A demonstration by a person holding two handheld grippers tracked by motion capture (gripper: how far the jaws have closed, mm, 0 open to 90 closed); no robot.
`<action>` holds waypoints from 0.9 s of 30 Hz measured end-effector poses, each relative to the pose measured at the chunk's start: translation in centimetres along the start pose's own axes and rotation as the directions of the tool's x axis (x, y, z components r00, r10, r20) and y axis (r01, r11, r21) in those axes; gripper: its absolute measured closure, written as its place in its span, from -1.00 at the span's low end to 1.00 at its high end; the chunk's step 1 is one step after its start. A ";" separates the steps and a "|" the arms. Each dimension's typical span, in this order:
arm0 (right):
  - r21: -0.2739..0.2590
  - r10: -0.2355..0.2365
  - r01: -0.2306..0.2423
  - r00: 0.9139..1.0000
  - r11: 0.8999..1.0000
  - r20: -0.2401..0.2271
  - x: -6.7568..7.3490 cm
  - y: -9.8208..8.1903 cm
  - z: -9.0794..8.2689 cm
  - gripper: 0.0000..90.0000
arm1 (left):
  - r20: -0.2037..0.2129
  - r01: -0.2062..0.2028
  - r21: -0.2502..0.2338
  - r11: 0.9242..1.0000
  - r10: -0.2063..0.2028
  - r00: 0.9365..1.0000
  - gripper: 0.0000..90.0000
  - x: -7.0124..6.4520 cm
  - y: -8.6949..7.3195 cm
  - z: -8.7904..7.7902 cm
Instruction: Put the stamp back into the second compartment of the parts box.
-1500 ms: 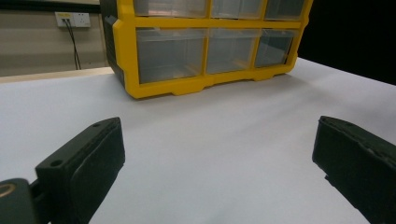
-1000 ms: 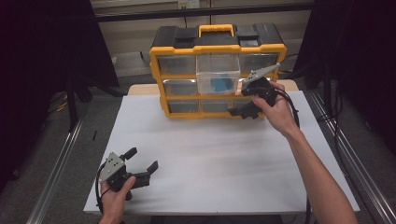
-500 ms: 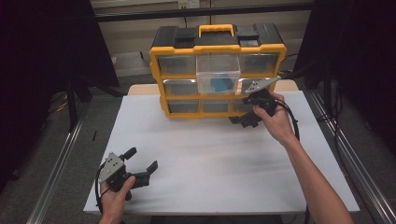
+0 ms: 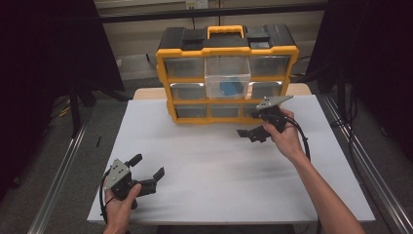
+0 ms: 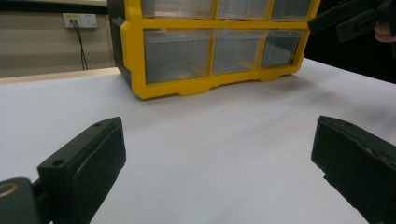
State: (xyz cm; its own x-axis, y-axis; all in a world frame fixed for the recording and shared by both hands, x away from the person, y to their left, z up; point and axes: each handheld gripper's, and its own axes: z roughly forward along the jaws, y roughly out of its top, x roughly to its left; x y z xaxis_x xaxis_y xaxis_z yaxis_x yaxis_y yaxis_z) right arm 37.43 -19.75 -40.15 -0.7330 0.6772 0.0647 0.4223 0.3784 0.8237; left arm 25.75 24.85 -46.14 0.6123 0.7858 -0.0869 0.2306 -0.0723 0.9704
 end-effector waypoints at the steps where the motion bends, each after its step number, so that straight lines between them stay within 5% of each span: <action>1: -0.005 -0.002 0.002 1.000 1.000 0.011 0.1 -0.4 0.1 -0.87 | -0.002 -0.002 -0.001 1.000 0.002 1.000 -0.93 0.0 0.0 0.0; 7: -0.081 0.041 -0.039 0.999 0.996 0.025 0.1 -2.6 0.7 -0.89 | -0.002 -0.002 0.000 1.000 0.002 1.000 -0.93 0.1 0.0 0.0; 10: -0.075 0.037 -0.032 0.998 0.997 0.059 0.0 -3.4 0.8 -0.89 | -0.012 0.010 0.004 1.000 -0.010 1.000 -0.93 0.1 0.0 0.0; 15: -0.154 0.069 -0.058 0.995 0.986 0.066 0.0 -4.6 0.5 -0.93 | -0.014 0.006 0.006 1.000 -0.006 1.000 -0.93 0.2 0.0 -0.1; 20: -0.242 0.114 -0.094 0.991 0.966 0.068 0.4 -5.5 -0.2 -0.95 | -0.005 0.017 0.002 1.000 -0.017 1.000 -0.93 0.1 -0.1 0.0; 27: -0.271 0.122 -0.092 0.988 0.958 0.093 1.1 -7.0 -1.1 -0.95 | -0.004 0.010 -0.006 1.000 -0.010 1.000 -0.93 0.1 0.0 -0.2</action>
State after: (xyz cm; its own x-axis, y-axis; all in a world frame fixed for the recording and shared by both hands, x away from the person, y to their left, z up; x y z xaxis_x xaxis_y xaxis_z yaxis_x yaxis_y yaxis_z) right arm 33.07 -22.34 -45.18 -0.6234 0.7739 0.1117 0.3282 0.1293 0.9357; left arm 25.72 25.04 -46.12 0.6071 0.7889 -0.0954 0.2319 -0.0611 0.9708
